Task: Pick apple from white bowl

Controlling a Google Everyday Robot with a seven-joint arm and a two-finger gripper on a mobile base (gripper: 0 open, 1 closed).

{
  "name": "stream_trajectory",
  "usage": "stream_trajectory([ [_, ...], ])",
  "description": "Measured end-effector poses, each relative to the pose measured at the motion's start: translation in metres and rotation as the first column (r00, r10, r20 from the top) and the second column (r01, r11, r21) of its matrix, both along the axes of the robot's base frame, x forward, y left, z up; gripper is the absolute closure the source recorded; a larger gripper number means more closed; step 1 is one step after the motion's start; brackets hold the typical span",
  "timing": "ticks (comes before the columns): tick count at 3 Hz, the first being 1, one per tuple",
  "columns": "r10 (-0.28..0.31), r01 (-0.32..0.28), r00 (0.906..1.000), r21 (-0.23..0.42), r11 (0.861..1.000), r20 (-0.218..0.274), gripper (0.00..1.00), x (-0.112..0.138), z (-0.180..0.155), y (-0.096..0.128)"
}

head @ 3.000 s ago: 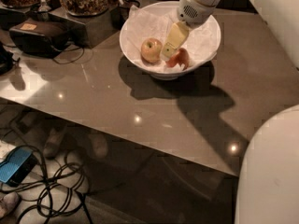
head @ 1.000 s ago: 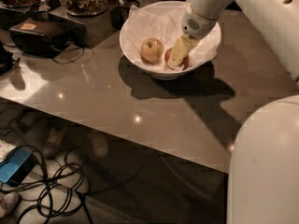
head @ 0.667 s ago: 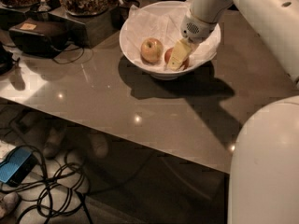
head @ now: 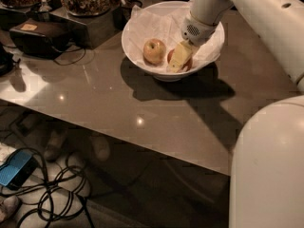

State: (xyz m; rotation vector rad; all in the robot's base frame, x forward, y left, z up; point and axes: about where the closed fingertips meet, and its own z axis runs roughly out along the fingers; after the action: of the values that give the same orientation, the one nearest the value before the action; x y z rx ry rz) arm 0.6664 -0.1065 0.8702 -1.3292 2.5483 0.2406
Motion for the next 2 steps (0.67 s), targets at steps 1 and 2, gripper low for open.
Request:
stream_trajectory([
  [1,0.017,-0.017,0.9998,-0.001,1.000,0.005,0.24,0.0018,0.0025,0.0048],
  [2,0.035,-0.035,0.9991,-0.008,0.999,0.024,0.23,0.0067,0.0087,0.0077],
])
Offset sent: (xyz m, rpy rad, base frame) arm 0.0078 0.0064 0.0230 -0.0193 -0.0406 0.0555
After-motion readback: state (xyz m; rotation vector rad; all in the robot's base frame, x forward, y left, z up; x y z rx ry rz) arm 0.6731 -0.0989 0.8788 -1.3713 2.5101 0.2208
